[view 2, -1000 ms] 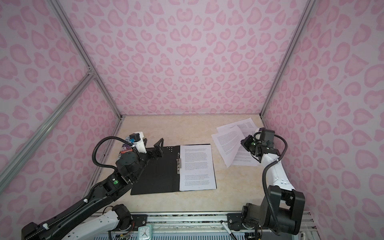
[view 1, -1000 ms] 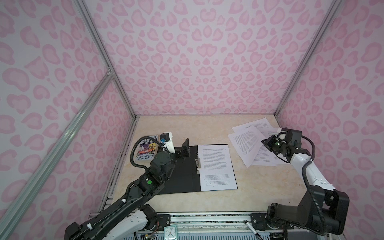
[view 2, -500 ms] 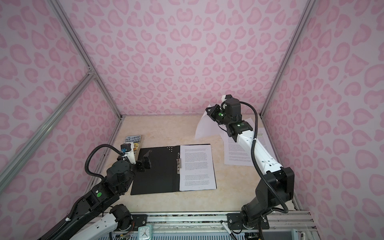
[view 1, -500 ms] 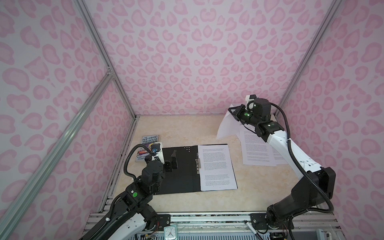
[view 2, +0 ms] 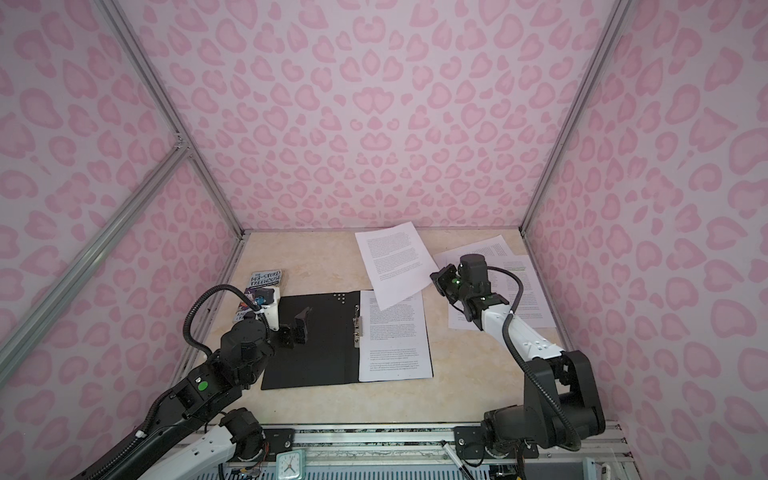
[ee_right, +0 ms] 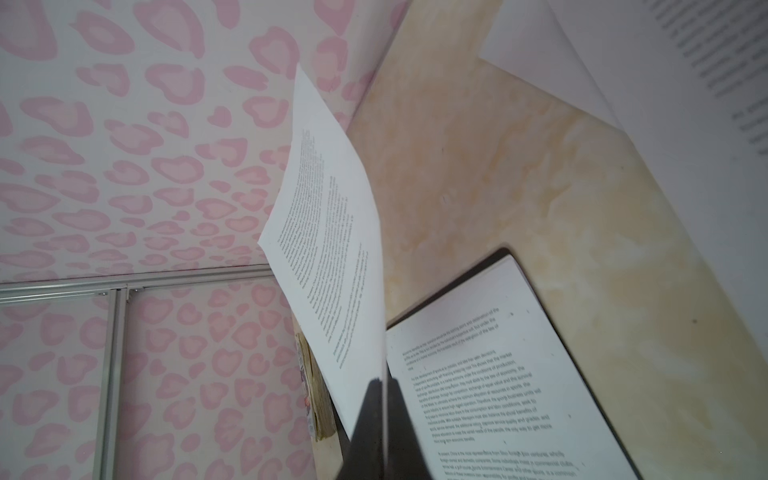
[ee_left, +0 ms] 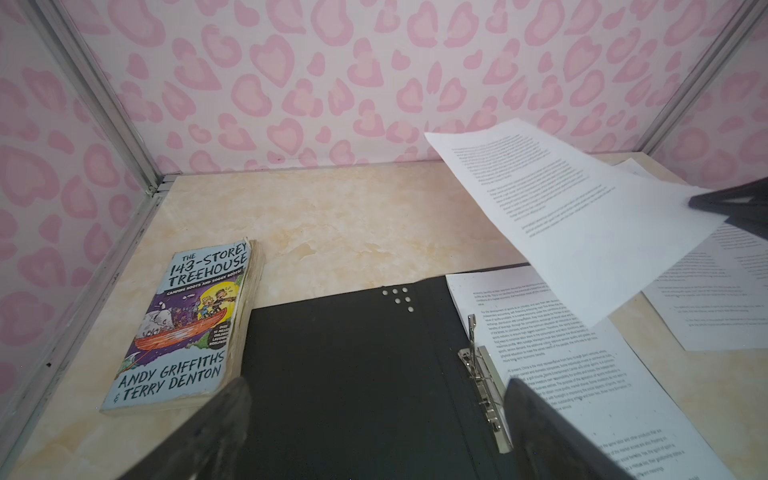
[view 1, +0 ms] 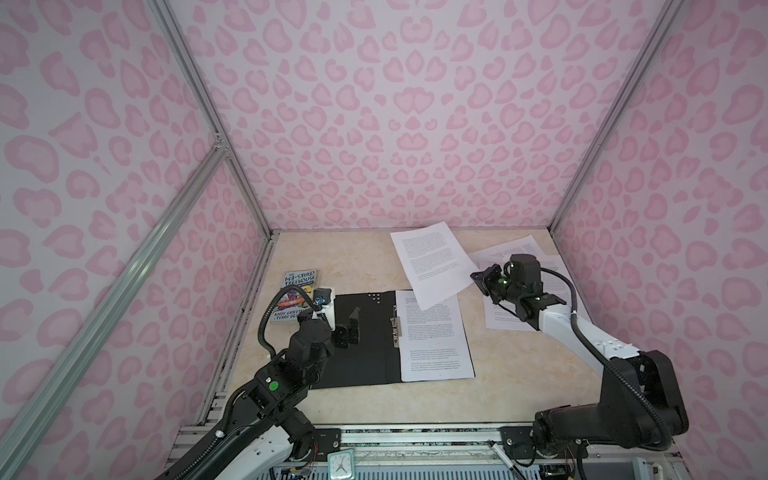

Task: Put the files into the folder
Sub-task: 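Carry the held sheet onto the folder's clipped sheets with the right gripper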

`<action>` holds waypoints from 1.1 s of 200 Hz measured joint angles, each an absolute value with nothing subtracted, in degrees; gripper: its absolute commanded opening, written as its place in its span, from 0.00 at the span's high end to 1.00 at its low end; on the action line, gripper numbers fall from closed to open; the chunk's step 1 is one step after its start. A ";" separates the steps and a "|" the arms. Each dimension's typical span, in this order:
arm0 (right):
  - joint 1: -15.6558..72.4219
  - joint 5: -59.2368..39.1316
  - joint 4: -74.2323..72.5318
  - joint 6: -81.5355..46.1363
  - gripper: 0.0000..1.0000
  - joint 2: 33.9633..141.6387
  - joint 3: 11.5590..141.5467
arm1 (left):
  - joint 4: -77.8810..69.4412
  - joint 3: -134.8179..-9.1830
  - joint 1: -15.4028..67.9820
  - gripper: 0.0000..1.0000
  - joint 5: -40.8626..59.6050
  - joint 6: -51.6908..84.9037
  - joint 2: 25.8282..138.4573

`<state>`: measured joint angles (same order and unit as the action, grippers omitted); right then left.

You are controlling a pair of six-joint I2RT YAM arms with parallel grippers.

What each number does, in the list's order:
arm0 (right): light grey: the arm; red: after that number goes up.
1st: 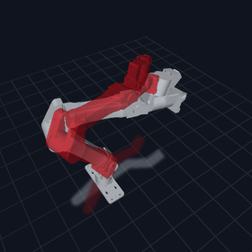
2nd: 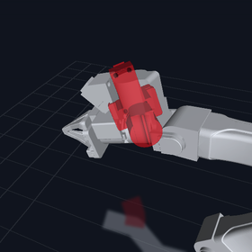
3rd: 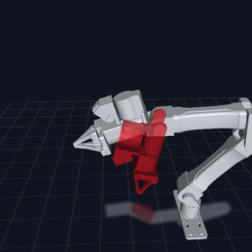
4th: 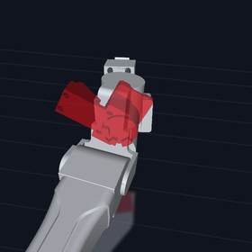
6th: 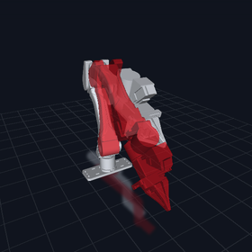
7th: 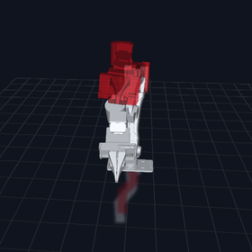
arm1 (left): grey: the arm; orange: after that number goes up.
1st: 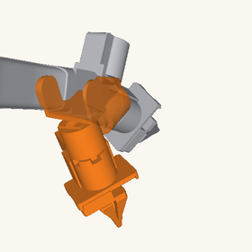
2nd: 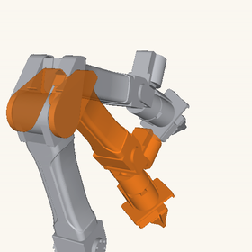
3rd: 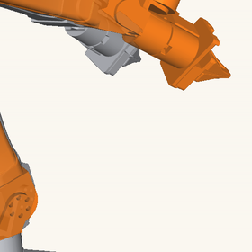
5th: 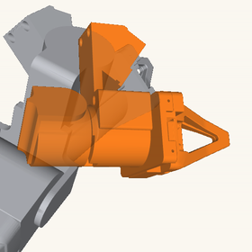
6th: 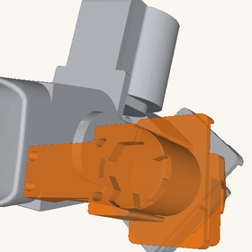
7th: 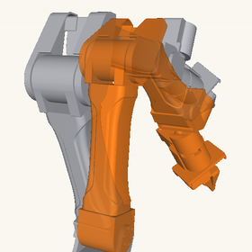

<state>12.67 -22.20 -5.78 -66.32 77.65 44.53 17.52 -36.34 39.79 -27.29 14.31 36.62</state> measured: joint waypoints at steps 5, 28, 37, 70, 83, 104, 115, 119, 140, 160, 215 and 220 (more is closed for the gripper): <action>13.28 -21.39 -6.33 -67.02 1.00 76.25 42.59 | 17.52 -36.47 39.75 0.04 -26.76 14.31 36.75; 16.80 -15.62 -7.01 -68.40 1.00 71.29 36.58 | 17.76 -36.58 39.62 0.04 -25.12 14.37 37.17; 18.87 -13.91 -6.96 -68.69 1.00 69.67 34.79 | 17.78 -36.58 39.59 0.04 -24.62 14.52 37.10; 23.35 -8.47 -7.79 -71.13 1.00 65.76 27.90 | 17.80 -36.58 39.53 0.04 -23.79 14.98 37.10; 24.77 -6.92 -7.31 -71.83 1.00 65.21 25.85 | 17.80 -36.58 39.53 0.04 -23.14 15.22 37.26; 27.57 -5.37 -7.33 -73.45 1.00 63.31 22.83 | 17.85 -36.60 39.48 0.04 -22.26 15.40 37.63; 28.49 -4.36 -6.98 -74.54 1.00 62.39 21.78 | 17.87 -36.62 39.48 0.04 -21.87 15.40 37.78; 28.80 -3.92 -6.72 -74.61 1.00 62.08 21.54 | 17.89 -36.62 39.48 0.04 -21.82 15.40 37.76; 30.52 -2.37 -6.04 -75.68 1.00 60.51 20.71 | 17.89 -36.64 39.48 0.04 -21.80 15.42 37.65; 31.88 -1.15 -5.41 -77.03 1.00 59.02 19.53 | 17.89 -36.64 39.48 0.04 -21.50 15.42 37.63; 36.80 1.89 -2.61 -80.42 1.00 55.27 16.43 | 17.89 -36.64 39.48 0.04 -21.17 15.62 37.76; 37.17 2.17 -2.11 -80.82 1.00 54.85 16.25 | 17.89 -36.64 39.48 0.04 -21.17 15.62 37.87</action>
<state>37.17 2.17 -2.11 -80.82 54.85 16.25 17.89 -36.64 39.48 -21.17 15.62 37.87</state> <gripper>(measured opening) 0.047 0.962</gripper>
